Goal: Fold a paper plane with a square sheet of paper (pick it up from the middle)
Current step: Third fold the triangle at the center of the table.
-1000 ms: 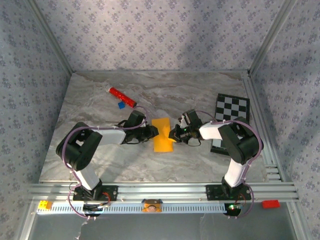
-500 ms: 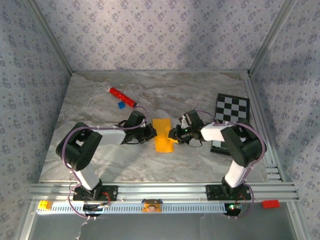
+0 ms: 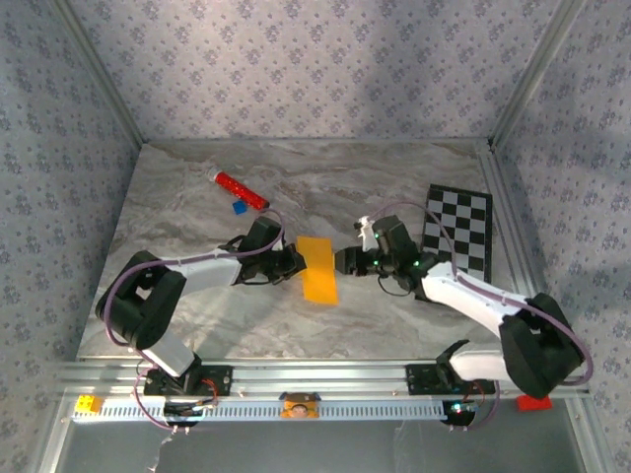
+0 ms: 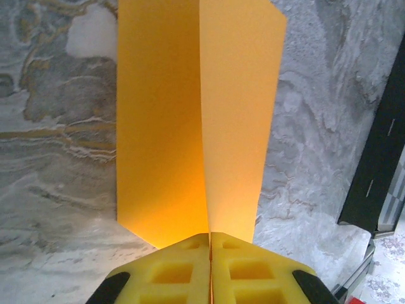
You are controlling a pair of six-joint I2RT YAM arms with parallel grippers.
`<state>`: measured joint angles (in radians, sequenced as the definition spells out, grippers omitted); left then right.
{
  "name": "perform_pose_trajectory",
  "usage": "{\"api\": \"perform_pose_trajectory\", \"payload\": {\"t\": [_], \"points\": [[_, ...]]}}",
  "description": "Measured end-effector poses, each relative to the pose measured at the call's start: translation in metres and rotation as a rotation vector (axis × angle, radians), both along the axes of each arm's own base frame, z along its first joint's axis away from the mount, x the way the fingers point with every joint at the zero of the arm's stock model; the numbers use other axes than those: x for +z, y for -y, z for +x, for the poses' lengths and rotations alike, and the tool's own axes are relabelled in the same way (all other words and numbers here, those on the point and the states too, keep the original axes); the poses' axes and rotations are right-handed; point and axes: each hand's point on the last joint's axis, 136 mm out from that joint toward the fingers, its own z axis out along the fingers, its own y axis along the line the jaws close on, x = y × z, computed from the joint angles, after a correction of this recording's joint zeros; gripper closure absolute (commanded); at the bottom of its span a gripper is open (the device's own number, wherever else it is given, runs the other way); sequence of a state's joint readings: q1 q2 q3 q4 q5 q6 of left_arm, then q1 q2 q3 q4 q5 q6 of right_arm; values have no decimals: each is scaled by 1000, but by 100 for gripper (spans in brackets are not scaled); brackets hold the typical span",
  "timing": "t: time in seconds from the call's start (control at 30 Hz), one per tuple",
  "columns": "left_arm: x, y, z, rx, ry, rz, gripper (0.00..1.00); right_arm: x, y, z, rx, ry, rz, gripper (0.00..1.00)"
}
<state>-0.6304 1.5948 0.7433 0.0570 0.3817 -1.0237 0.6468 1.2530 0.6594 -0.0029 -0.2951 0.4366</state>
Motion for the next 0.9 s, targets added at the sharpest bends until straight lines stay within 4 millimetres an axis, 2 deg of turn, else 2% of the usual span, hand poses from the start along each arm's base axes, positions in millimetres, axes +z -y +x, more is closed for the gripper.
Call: {"api": "perform_pose_trajectory", "payload": {"t": [0.17,0.27,0.6,0.8,0.9], "points": [[-3,-3,-3,4,-23,13,92,-9,-33,-50,270,279,-165,51],[-5,-4,-5,6,-33,19,92,-17,-47,-66,373,391,-247,51],[-5,-4,-5,11,-38,17,92,-50,-78,-88,491,555,-420,50],[-4,-4,-5,12,-38,15,92,-61,-86,-82,429,623,-524,51],[-4,-4,-5,13,-36,14,92,-62,-85,-72,382,649,-570,55]]}}
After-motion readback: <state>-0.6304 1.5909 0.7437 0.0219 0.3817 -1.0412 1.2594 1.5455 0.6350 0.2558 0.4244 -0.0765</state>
